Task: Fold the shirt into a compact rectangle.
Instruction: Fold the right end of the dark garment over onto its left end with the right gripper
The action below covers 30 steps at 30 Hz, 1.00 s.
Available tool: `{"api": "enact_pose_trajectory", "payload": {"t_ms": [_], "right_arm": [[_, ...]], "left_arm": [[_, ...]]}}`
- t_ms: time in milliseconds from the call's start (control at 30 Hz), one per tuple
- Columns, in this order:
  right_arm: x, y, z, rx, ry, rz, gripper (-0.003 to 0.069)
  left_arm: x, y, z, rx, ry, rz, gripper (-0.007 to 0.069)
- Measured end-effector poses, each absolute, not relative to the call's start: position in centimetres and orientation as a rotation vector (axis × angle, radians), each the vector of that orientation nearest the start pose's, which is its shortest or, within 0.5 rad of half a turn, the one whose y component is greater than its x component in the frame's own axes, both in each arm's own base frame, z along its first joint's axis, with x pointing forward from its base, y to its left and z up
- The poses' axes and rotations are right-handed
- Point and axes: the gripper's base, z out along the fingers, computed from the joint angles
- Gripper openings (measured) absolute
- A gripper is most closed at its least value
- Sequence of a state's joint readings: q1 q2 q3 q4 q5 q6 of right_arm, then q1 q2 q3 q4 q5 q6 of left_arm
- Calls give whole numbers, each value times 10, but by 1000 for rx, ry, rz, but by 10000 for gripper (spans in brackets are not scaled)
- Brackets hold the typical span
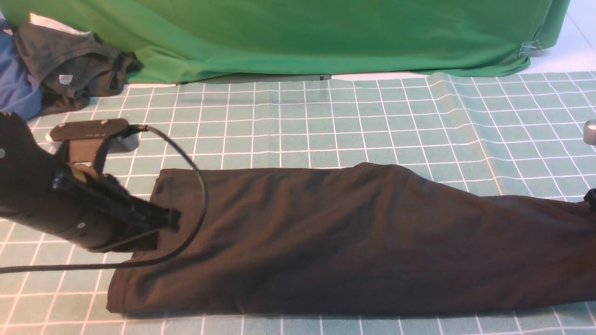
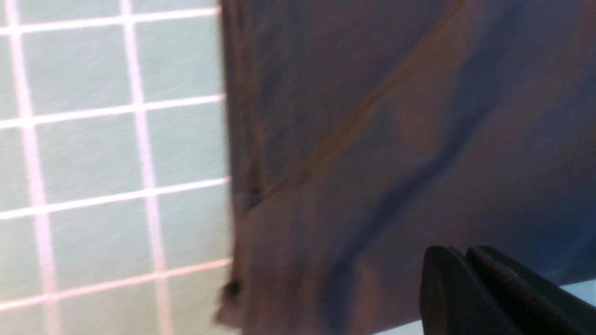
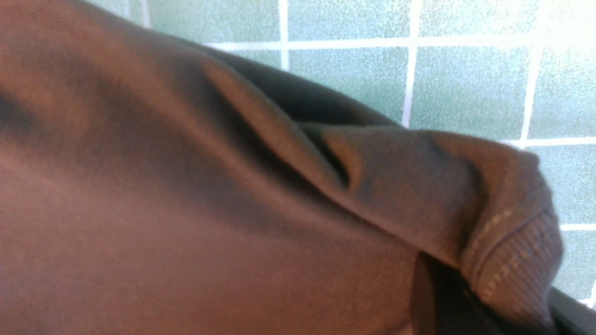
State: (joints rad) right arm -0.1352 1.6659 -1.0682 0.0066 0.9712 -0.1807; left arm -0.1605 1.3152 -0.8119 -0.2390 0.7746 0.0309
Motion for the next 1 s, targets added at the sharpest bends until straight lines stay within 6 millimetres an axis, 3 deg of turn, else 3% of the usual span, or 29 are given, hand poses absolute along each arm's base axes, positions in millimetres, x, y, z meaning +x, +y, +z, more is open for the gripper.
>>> {"api": "enact_pose_trajectory", "payload": {"t_ms": [100, 300, 500, 733, 900, 967, 1000], "right_arm": [[300, -40, 206, -64, 3052, -13, 73], [300, -40, 206, -64, 3053, -13, 73], [300, -40, 206, -62, 3056, -9, 73], [294, -36, 213, -42, 3075, 47, 73], [285, -29, 236, -36, 3003, 140, 73], [279, -18, 252, -60, 2948, 231, 73], [278, -17, 253, -62, 2943, 236, 73]], "left_arm": [[239, -58, 227, 67, 2820, -362, 7], [250, -55, 187, -4, 3012, -278, 7], [245, -42, 163, -128, 3115, -50, 7], [242, -36, 167, -182, 3101, 49, 7], [233, -34, 194, -149, 3014, 23, 7], [223, -32, 219, -134, 2923, -4, 7], [221, -32, 221, -132, 2920, -5, 7]]}}
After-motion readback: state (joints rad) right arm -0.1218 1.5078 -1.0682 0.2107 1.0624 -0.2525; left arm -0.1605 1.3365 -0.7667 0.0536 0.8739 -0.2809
